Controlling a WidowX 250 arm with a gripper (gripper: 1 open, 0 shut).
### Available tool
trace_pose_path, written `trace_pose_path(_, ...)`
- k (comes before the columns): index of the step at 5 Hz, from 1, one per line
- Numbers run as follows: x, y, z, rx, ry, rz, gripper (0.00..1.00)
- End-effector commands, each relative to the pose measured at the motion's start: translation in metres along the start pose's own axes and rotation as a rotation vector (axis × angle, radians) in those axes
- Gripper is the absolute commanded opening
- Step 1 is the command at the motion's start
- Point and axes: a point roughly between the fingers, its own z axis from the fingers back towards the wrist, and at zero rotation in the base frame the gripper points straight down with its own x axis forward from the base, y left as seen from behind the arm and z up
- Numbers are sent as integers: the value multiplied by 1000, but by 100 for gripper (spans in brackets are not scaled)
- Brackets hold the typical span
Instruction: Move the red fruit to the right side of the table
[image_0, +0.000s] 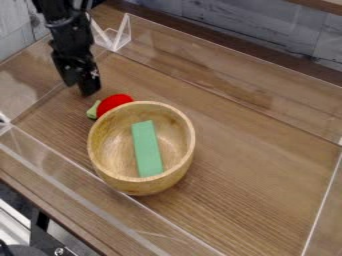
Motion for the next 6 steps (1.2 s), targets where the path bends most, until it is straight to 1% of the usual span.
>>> trace_pose_path(1,4,7,3,28,-14,0,100)
trace_pose_path(2,3,16,7,37,-21,42,0)
trace_pose_path(3,16,11,35,58,-46,80,0)
trace_pose_path(4,29,4,68,82,-79,109,0)
trace_pose_path(5,40,-22,98,93,-103,85,0)
trace_pose_path(6,47,-51,117,88,-113,42,0)
